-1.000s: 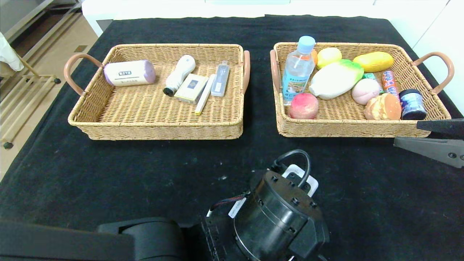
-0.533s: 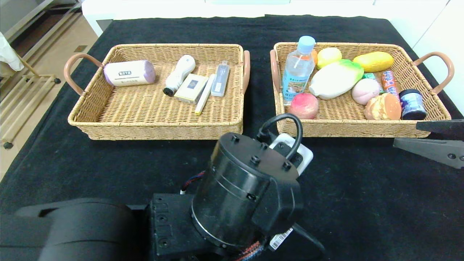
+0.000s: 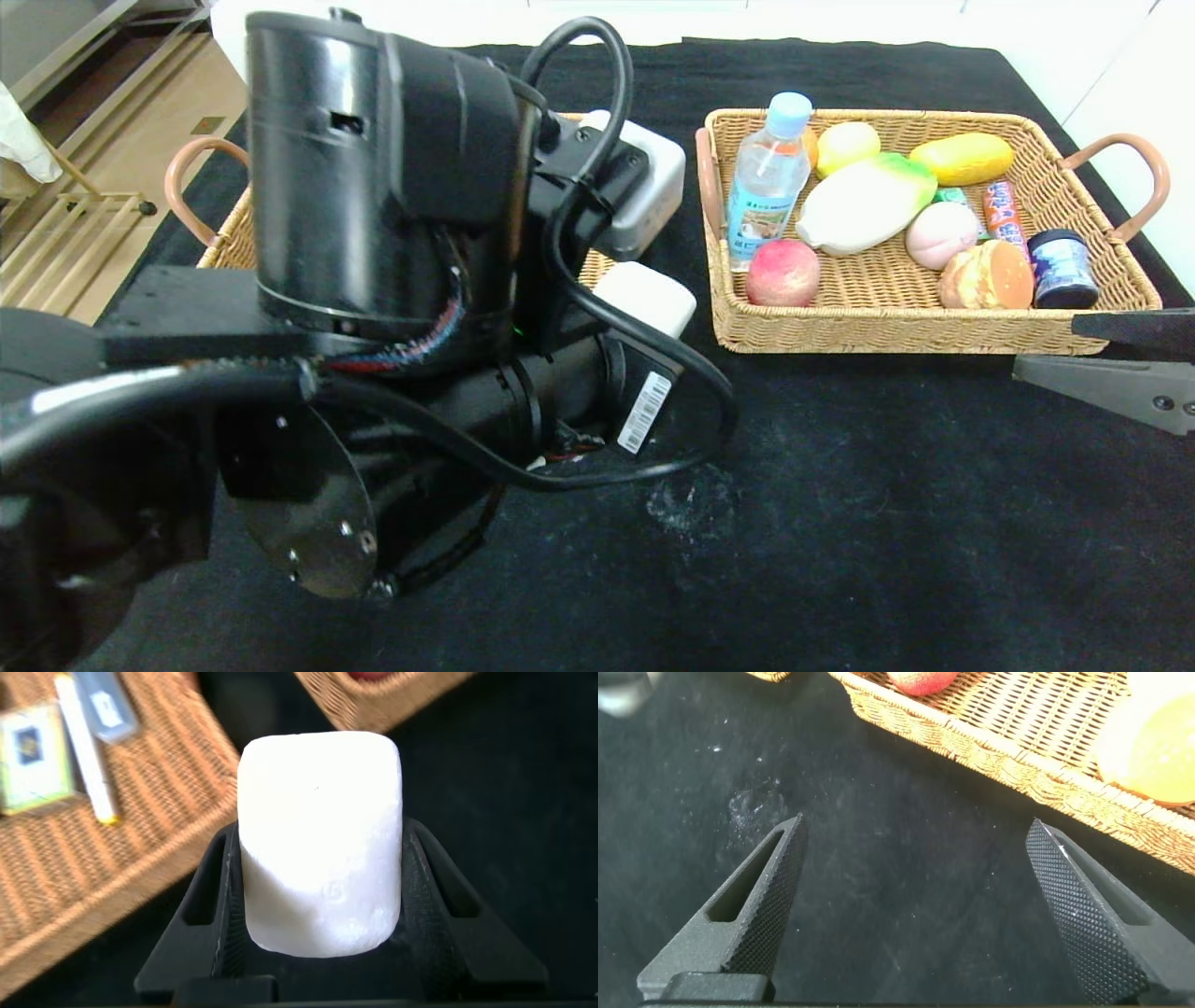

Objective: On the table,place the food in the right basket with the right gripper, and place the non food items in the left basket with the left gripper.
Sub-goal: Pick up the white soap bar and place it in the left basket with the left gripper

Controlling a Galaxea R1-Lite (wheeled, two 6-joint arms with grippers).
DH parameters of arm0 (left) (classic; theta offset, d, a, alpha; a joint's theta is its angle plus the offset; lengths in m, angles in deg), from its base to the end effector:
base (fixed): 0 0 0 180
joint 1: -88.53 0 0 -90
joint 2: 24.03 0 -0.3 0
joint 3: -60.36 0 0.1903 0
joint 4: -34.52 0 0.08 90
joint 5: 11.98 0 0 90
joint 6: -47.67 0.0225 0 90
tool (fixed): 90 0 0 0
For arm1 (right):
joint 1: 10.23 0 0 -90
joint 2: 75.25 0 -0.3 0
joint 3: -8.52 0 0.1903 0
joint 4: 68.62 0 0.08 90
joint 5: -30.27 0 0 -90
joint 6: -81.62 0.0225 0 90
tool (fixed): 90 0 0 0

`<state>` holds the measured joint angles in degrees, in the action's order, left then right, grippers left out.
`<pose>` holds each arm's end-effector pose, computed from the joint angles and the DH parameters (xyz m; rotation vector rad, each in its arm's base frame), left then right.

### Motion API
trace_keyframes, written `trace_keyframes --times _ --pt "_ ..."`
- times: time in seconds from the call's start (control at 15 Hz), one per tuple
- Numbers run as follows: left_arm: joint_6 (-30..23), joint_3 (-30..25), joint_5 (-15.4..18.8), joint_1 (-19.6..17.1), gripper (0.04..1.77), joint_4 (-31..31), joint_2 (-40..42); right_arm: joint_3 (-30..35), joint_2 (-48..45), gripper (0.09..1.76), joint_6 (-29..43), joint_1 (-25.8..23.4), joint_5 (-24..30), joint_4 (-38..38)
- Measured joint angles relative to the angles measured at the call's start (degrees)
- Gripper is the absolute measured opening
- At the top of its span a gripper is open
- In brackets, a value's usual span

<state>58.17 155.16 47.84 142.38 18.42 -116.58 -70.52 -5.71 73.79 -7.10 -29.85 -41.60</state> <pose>0.1861 -0.2356 0.2834 0.3431 0.1431 -0.4276 0.1768 0.0209 0.2825 -0.0602 0.2619 0.5908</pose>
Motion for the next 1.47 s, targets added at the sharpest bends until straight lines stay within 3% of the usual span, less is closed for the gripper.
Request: trace_keyframes --times 0.53,1.47 --pt "1.6 6.2 12.3 -13.5 0.99 -1.0 1.9 0.0 0.0 1.71 0.0 0.0 0.0 0.0" --pt "2.7 10.7 28.5 -33.2 0.99 -3.0 1.0 0.0 -0.3 1.71 0.1 0.0 0.0 0.0"
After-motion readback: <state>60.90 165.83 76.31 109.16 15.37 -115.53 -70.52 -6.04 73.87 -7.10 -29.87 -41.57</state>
